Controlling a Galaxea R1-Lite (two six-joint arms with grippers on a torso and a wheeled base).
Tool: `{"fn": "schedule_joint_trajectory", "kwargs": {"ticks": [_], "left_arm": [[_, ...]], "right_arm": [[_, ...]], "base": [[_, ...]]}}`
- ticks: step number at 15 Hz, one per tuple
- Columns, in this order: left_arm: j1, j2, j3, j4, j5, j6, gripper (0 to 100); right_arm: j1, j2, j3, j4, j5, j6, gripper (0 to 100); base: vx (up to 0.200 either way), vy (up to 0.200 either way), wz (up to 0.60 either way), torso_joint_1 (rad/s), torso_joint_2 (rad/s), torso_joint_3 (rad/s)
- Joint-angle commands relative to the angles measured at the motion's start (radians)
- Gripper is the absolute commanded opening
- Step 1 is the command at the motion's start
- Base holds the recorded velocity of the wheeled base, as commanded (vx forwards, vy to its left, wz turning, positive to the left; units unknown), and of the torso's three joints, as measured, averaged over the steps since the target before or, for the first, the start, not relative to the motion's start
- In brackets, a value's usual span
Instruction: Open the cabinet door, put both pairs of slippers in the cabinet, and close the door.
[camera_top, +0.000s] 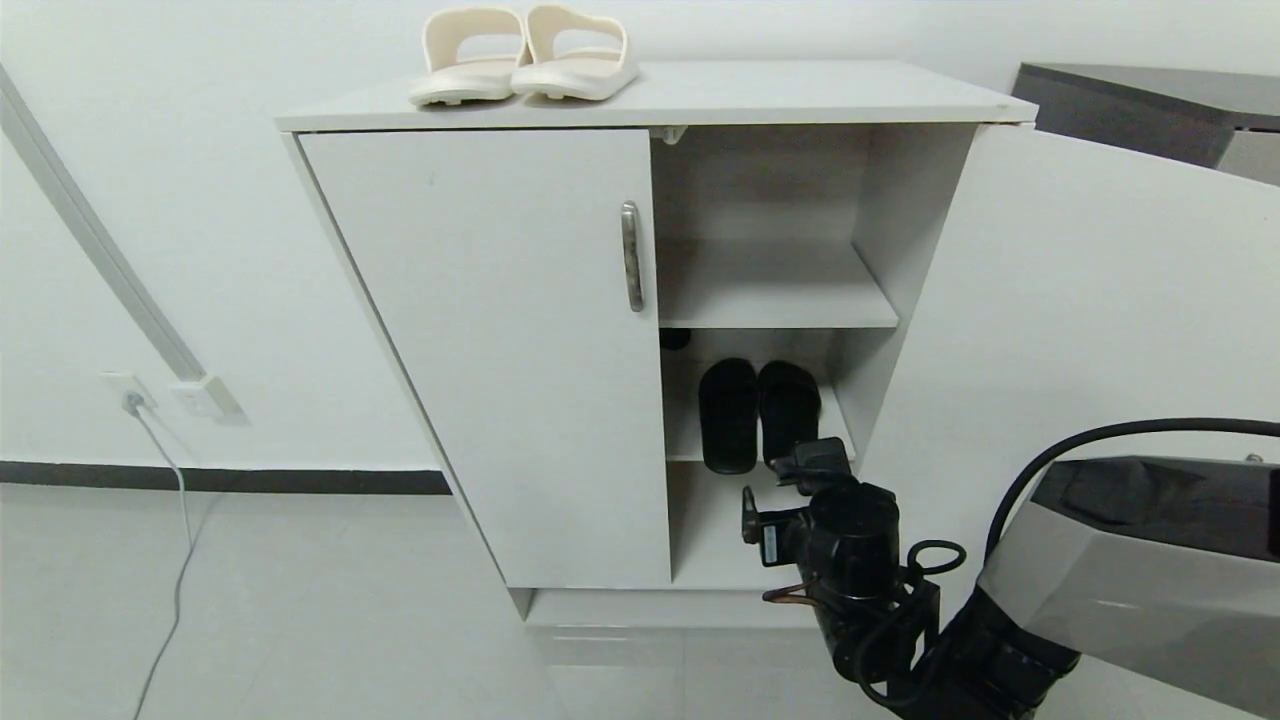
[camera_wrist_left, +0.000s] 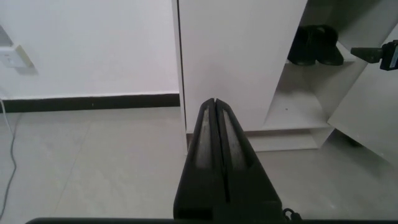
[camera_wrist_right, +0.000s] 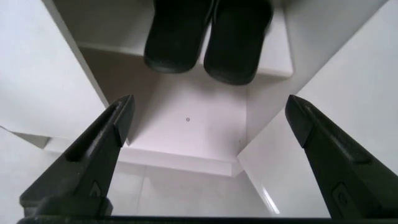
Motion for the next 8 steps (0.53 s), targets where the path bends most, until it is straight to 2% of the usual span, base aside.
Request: {"fn": "schedule_joint_trajectory", "kwargs": {"ticks": [1,6,8], "left_arm": [[0.000,0.002,0.000,0.000,0.000,0.001,0],[0.000,0.002,0.000,-0.001,0.000,0.001,0],[0.000,0.002,0.000,0.000,0.000,0.001,0]], "right_arm": [[0.000,0.002,0.000,-0.002,0.000,-0.006,100],[0.000,0.004,0.025,-0.005,0.008,0.003,100],[-0.002,0.005,0.042,-0.031,0.009,0.006,100]], "base": [[0.000,0.000,0.00,0.002,0.00,0.193],[0.000,0.000,0.00,0.002,0.00,0.201],[0.000,0.000,0.00,0.002,0.00,0.115]]}}
